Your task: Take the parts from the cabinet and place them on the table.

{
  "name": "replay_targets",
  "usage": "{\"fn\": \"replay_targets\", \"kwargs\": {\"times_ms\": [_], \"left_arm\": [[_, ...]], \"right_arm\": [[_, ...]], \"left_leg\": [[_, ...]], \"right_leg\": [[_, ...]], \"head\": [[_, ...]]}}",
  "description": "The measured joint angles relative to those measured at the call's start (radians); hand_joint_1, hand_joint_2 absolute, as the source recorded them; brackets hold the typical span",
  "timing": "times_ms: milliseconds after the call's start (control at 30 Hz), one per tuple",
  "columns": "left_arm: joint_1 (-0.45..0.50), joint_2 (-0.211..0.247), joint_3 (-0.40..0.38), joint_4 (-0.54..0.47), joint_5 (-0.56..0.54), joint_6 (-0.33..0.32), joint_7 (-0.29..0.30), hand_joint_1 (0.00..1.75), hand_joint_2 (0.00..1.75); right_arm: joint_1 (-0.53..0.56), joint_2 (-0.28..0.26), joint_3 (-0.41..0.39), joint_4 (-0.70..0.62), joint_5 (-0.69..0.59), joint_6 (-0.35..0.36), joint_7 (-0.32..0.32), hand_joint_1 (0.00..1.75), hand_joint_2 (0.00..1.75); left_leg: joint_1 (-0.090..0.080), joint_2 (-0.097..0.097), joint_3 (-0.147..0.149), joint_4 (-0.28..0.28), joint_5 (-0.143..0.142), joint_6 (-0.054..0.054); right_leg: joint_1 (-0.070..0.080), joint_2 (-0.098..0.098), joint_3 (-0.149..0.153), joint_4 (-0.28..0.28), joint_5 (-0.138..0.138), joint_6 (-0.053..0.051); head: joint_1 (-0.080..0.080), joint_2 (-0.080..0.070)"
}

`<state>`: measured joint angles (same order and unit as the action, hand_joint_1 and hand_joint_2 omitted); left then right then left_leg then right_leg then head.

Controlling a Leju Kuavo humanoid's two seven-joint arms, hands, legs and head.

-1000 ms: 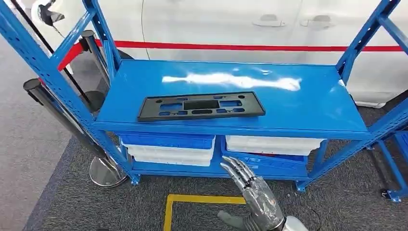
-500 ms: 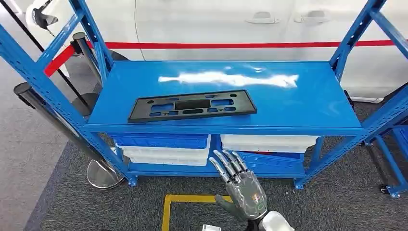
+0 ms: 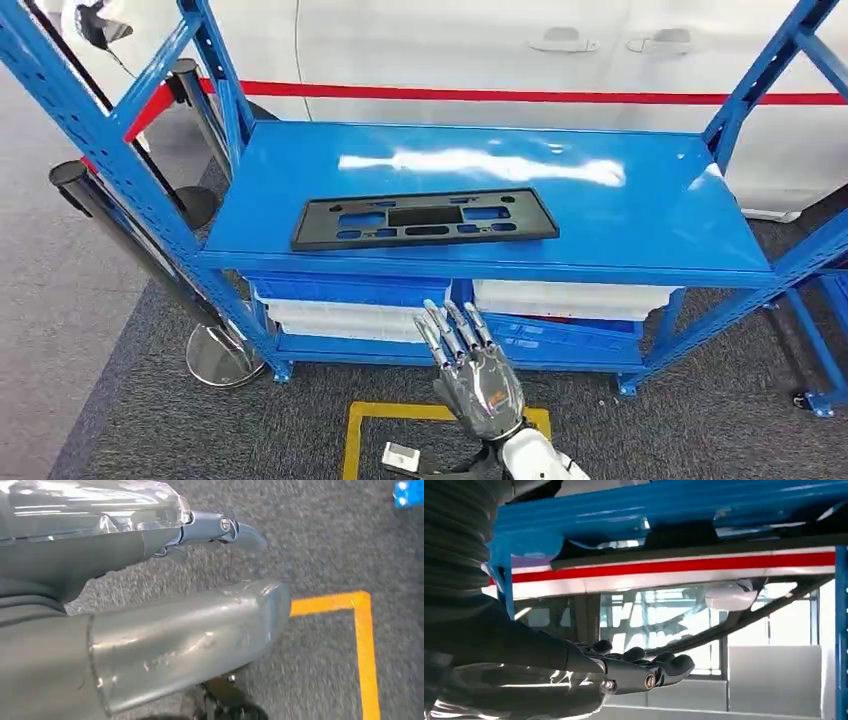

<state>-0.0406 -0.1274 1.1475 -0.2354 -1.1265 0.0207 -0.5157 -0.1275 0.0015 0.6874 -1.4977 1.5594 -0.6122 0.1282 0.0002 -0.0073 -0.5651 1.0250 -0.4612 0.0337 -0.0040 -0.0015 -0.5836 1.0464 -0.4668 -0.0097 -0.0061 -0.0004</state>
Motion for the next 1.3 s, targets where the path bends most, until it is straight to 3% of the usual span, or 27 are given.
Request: {"fn": "replay_targets", "kwargs": {"times_ms": [33,67,133,167,200,300,333,367,400,467,500,533,567,667,700,733,800,867,933,967,1033,1067,1100,1133,1200,1233,1300], "left_arm": [[-0.001,-0.002,0.0,0.0,0.0,-0.01,-0.002,0.0,0.0],[0.0,-0.001,0.0,0.0,0.0,-0.019,-0.003,0.0,0.0],[0.001,-0.001,0.0,0.0,-0.001,-0.04,-0.009,0.0,0.0],[0.0,0.007,0.001,-0.003,0.002,-0.047,-0.009,0.0,0.0],[0.0,0.007,0.001,-0.003,0.002,-0.054,-0.011,0.0,0.0],[-0.001,0.015,0.001,-0.003,0.003,-0.058,-0.011,0.0,0.0],[0.001,0.018,0.001,-0.003,0.003,-0.06,-0.011,0.0,0.0],[0.003,0.019,0.001,-0.003,0.003,-0.06,-0.011,0.0,0.0],[0.004,0.021,0.001,-0.003,0.003,-0.06,-0.011,0.0,0.0],[0.004,0.023,0.001,-0.003,0.002,-0.063,-0.011,0.0,0.0],[0.006,0.023,0.001,-0.003,0.002,-0.064,-0.011,0.0,0.0],[0.004,0.023,0.002,-0.003,-0.002,-0.065,-0.01,0.0,0.0],[0.003,0.023,0.002,-0.003,-0.004,-0.067,-0.01,0.0,0.0],[0.007,0.023,0.002,-0.003,-0.01,-0.071,-0.011,0.0,0.0],[0.008,0.023,0.002,-0.004,-0.013,-0.071,-0.011,0.0,0.0],[0.007,0.023,0.002,-0.004,-0.016,-0.072,-0.011,0.0,0.0],[0.007,0.023,0.002,-0.004,-0.015,-0.073,-0.011,0.0,0.0],[0.009,0.023,0.002,-0.004,-0.015,-0.073,-0.011,0.0,0.0],[0.013,0.023,0.002,-0.004,-0.016,-0.073,-0.011,0.0,0.0],[0.012,0.023,0.002,-0.004,-0.016,-0.073,-0.011,0.0,0.0],[0.013,0.016,0.002,-0.003,-0.016,-0.073,-0.011,0.0,0.0],[0.012,0.015,0.003,-0.004,-0.018,-0.072,-0.01,0.0,0.0],[0.008,0.015,0.003,-0.004,-0.019,-0.07,-0.008,0.0,0.0],[0.009,0.015,0.003,-0.005,-0.019,-0.07,-0.008,0.0,0.0],[0.008,0.017,0.003,-0.008,-0.021,-0.065,-0.005,0.0,0.0],[0.007,0.014,0.003,-0.01,-0.027,-0.06,-0.005,0.0,0.0],[0.004,0.013,0.003,-0.01,-0.035,-0.055,0.0,0.0,0.0]], "right_arm": [[-0.006,0.01,0.0,0.008,0.005,-0.002,-0.001,0.0,1.75],[-0.009,0.018,0.0,0.017,0.007,-0.005,-0.004,0.0,1.75],[-0.01,0.034,-0.005,0.031,0.008,-0.007,-0.024,0.0,1.75],[-0.011,0.044,-0.009,0.036,0.007,-0.007,-0.035,0.0,1.75],[-0.013,0.054,-0.011,0.042,0.007,-0.008,-0.04,0.0,1.75],[-0.018,0.074,-0.012,0.06,0.007,-0.008,-0.048,0.0,1.75],[-0.018,0.075,-0.013,0.065,0.007,-0.008,-0.049,0.0,1.75],[-0.017,0.077,-0.015,0.071,0.007,-0.008,-0.05,0.0,1.75],[-0.017,0.08,-0.016,0.076,0.006,-0.008,-0.05,0.0,1.75],[-0.018,0.086,-0.017,0.082,0.005,-0.008,-0.053,0.0,1.75],[-0.019,0.09,-0.018,0.084,0.004,-0.008,-0.056,0.0,1.75],[-0.021,0.092,-0.018,0.086,0.003,-0.007,-0.057,0.0,1.75],[-0.022,0.094,-0.019,0.087,0.002,-0.007,-0.058,0.0,1.75],[-0.023,0.098,-0.02,0.09,-0.008,-0.006,-0.065,0.0,1.75],[-0.023,0.099,-0.022,0.09,-0.016,-0.005,-0.068,0.0,1.75],[-0.026,0.102,-0.023,0.09,-0.022,-0.004,-0.069,0.0,1.75],[-0.024,0.101,-0.026,0.092,-0.028,-0.002,-0.069,0.0,1.75],[-0.022,0.101,-0.027,0.096,-0.03,-0.001,-0.069,0.0,1.75],[-0.022,0.101,-0.029,0.1,-0.036,0.001,-0.071,0.0,1.75],[-0.022,0.101,-0.031,0.1,-0.041,0.003,-0.071,0.0,1.75],[-0.022,0.101,-0.035,0.101,-0.048,0.007,-0.072,0.0,1.75],[-0.022,0.101,-0.037,0.104,-0.051,0.01,-0.074,0.0,1.75],[-0.021,0.102,-0.04,0.103,-0.053,0.011,-0.075,0.0,1.75],[-0.021,0.102,-0.043,0.103,-0.057,0.011,-0.077,0.0,1.75],[-0.025,0.105,-0.044,0.103,-0.062,0.013,-0.08,0.0,1.75],[-0.027,0.107,-0.045,0.103,-0.066,0.014,-0.08,0.0,1.75],[-0.031,0.108,-0.045,0.103,-0.067,0.019,-0.082,0.0,1.75]], "left_leg": [[-0.008,0.001,-0.005,0.005,-0.004,-0.006],[-0.002,0.001,-0.007,0.002,-0.001,-0.011],[0.001,0.002,-0.004,-0.002,-0.004,-0.023],[-0.003,0.003,-0.005,0.003,-0.009,-0.03],[0.002,0.003,-0.008,0.024,-0.019,-0.035],[0.009,0.003,-0.112,0.227,-0.113,-0.05],[0.011,0.003,-0.146,0.287,-0.126,-0.054],[0.015,0.004,-0.16,0.299,-0.112,-0.057],[0.018,0.004,-0.148,0.263,-0.076,-0.06],[0.024,0.006,-0.081,0.11,0.02,-0.064],[0.028,0.009,-0.051,0.034,0.044,-0.064],[0.018,0.008,-0.034,0.014,0.021,-0.06],[0.018,0.007,-0.035,0.016,0.013,-0.043],[0.019,0.0,-0.021,0.009,0.003,-0.02],[0.02,0.002,-0.008,0.003,-0.002,-0.011],[0.019,0.002,0.002,0.003,-0.009,-0.003],[0.016,0.001,0.014,0.003,-0.022,0.003],[0.01,-0.001,0.032,0.003,-0.039,0.004],[0.004,-0.003,0.063,0.003,-0.058,0.003],[0.001,-0.003,0.08,0.002,-0.069,0.003],[-0.001,-0.004,0.101,0.002,-0.089,-0.001],[-0.003,-0.009,0.104,0.0,-0.097,-0.01],[-0.002,-0.006,0.104,-0.007,-0.105,-0.015],[-0.001,-0.005,0.124,-0.006,-0.102,-0.018],[0.001,-0.002,0.123,0.005,-0.106,-0.026],[0.0,0.001,0.109,0.042,-0.106,-0.032],[0.007,0.001,0.04,0.158,-0.144,-0.045]], "right_leg": [[0.001,-0.003,0.008,-0.022,-0.007,-0.002],[0.004,-0.002,0.005,-0.02,-0.005,0.002],[0.008,0.0,0.005,-0.023,-0.007,-0.004],[-0.006,0.0,0.014,-0.036,0.0,-0.01],[-0.006,-0.001,0.022,-0.043,0.001,-0.01],[-0.006,-0.003,0.028,-0.042,-0.008,-0.02],[-0.006,-0.003,0.031,-0.042,-0.011,-0.02],[-0.007,-0.003,0.036,-0.042,-0.016,-0.018],[-0.009,-0.002,0.043,-0.041,-0.021,-0.015],[-0.012,-0.002,0.062,-0.04,-0.035,-0.007],[-0.012,-0.003,0.068,-0.039,-0.045,0.0],[-0.005,0.0,0.068,-0.034,-0.051,0.009],[-0.005,0.001,0.068,-0.039,-0.054,0.015],[-0.009,0.0,0.081,-0.028,-0.052,0.031],[-0.011,0.0,0.072,-0.001,-0.055,0.034],[-0.01,0.0,0.039,0.057,-0.067,0.035],[-0.009,0.001,-0.067,0.204,-0.117,0.038],[-0.009,0.001,-0.149,0.278,-0.139,0.036],[-0.002,0.001,-0.151,0.206,-0.088,0.022],[0.003,0.001,-0.132,0.135,-0.036,0.01],[0.024,0.008,-0.111,0.007,0.1,-0.026],[0.025,0.009,-0.109,0.001,0.077,-0.028],[0.025,0.006,-0.103,0.002,0.086,-0.024],[0.025,0.009,-0.098,-0.008,0.079,-0.027],[0.013,0.007,-0.067,-0.031,0.078,-0.032],[0.013,0.008,-0.055,-0.039,0.074,-0.037],[0.01,0.005,-0.044,-0.041,0.064,-0.041]], "head": [[-0.002,0.0],[0.0,0.0],[0.0,0.0],[-0.001,0.0],[0.0,0.0],[-0.006,0.0],[-0.007,0.0],[-0.008,0.0],[-0.008,0.0],[-0.008,0.0],[-0.01,0.0],[-0.013,0.0],[-0.011,0.0],[-0.009,0.0],[-0.002,0.0],[0.0,0.0],[0.002,0.0],[0.002,0.0],[0.003,0.0],[0.003,0.0],[0.003,0.0],[0.001,0.0],[0.003,0.0],[0.004,0.0],[0.003,0.0],[0.002,0.0],[-0.002,0.0]]}}
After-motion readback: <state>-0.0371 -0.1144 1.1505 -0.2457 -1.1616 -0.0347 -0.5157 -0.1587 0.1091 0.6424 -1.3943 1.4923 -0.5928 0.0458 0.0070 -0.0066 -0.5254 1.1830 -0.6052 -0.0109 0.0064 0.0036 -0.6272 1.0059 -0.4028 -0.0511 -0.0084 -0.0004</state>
